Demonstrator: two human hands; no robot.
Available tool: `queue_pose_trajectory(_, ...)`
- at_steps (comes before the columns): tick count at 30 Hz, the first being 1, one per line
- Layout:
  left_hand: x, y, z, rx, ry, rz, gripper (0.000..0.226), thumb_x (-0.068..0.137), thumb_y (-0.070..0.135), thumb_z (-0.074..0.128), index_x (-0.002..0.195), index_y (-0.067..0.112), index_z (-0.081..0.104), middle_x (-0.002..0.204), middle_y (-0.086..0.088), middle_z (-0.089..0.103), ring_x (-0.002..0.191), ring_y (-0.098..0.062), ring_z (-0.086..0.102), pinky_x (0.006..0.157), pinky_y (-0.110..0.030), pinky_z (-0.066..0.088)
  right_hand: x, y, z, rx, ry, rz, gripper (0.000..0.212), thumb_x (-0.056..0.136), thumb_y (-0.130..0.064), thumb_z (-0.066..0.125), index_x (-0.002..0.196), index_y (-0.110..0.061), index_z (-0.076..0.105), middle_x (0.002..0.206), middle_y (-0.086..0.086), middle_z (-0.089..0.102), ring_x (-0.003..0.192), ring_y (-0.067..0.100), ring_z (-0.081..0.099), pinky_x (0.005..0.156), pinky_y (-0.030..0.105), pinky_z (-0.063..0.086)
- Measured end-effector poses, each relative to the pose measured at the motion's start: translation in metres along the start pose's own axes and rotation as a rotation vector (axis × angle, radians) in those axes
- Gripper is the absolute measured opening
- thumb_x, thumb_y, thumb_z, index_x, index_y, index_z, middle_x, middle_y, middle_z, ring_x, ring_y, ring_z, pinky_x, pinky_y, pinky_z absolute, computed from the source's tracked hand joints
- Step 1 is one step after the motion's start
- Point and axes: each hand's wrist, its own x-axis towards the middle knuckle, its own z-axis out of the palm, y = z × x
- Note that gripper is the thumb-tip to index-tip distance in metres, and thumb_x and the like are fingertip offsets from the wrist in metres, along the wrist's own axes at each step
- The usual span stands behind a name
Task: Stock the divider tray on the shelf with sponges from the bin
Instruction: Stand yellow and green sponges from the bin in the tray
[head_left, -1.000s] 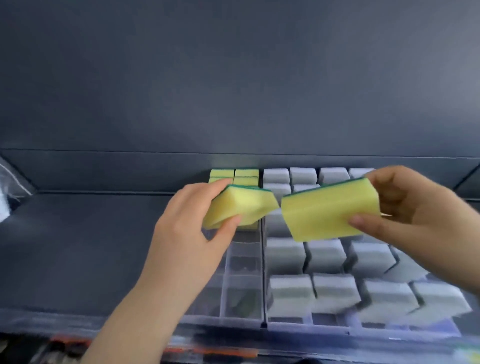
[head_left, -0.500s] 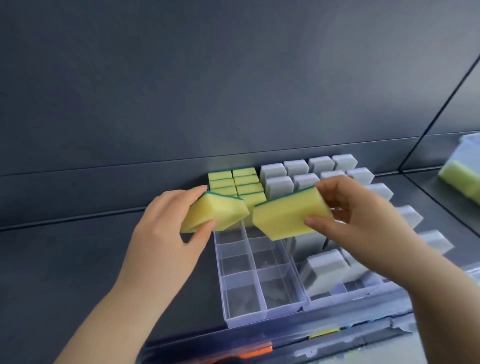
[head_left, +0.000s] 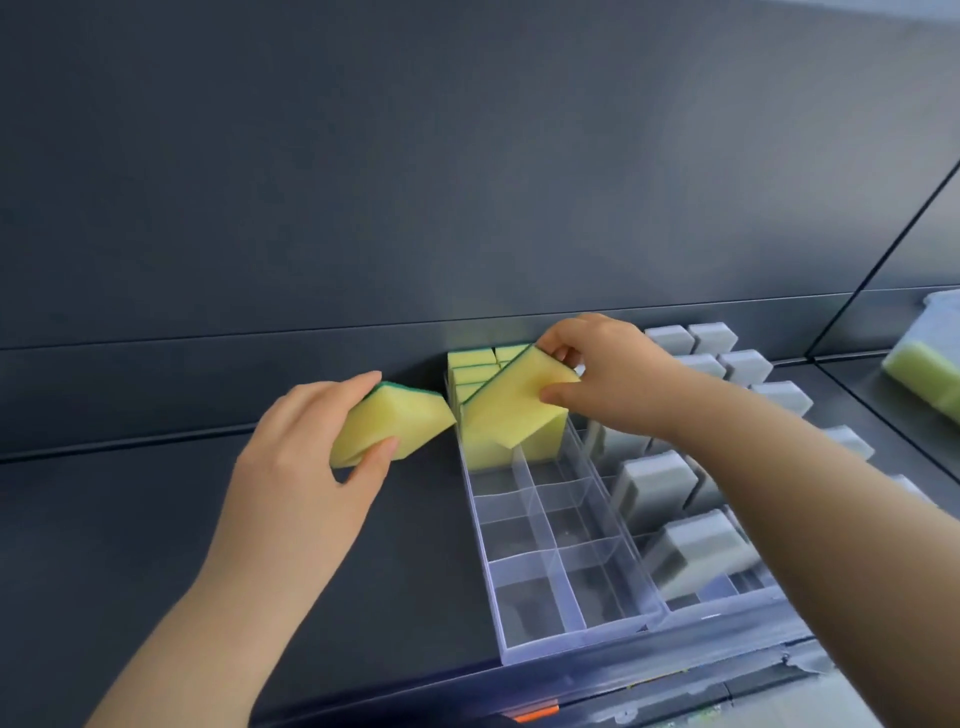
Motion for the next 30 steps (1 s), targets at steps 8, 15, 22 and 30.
queue_pose_trajectory(8,0.003,-0.013,-0.004,-0.008,0.013,-0.025,0.049,0.072,0.011,0.077,0.119,0.015,0.062,0.107,0.001,0.06,0.097,-0.009,0.049,0.079,-0.021,0.038,0.03,-0.012,0.035,-0.342,-0.177,-0.072,0.041,0.086,-0.016,0.057,0.126,-0.018,0.048,0.125,0.005,0.046,0.116,0.024,0.043,0.089,0.032,0.04)
queue_pose_trajectory(15,0.005,-0.021,-0.005,-0.021,0.014,-0.032,0.049,0.072,0.009,0.077,0.118,0.014,0.062,0.106,0.001,0.06,0.096,-0.007,0.048,0.076,-0.012,0.032,0.043,-0.018,0.05,-0.463,-0.2,-0.133,0.036,0.083,-0.006,0.053,0.118,-0.014,0.052,0.115,0.006,0.05,0.109,0.026,0.045,0.089,0.04,0.047)
queue_pose_trajectory(22,0.004,-0.024,-0.004,-0.006,0.006,-0.046,0.05,0.071,0.01,0.077,0.119,0.015,0.062,0.106,0.001,0.06,0.096,-0.008,0.049,0.075,-0.014,0.033,0.042,-0.02,0.048,-0.482,-0.247,-0.148,0.036,0.082,-0.007,0.052,0.117,-0.014,0.053,0.114,0.007,0.051,0.108,0.026,0.048,0.086,0.039,0.048)
queue_pose_trajectory(30,0.001,-0.021,-0.004,-0.018,0.022,-0.052,0.049,0.072,0.011,0.077,0.118,0.016,0.062,0.107,0.002,0.06,0.096,-0.009,0.049,0.074,-0.025,0.039,0.038,-0.022,0.065,-0.54,-0.261,-0.167,0.034,0.082,-0.003,0.051,0.115,-0.011,0.052,0.111,0.008,0.049,0.104,0.026,0.048,0.073,0.036,0.048)
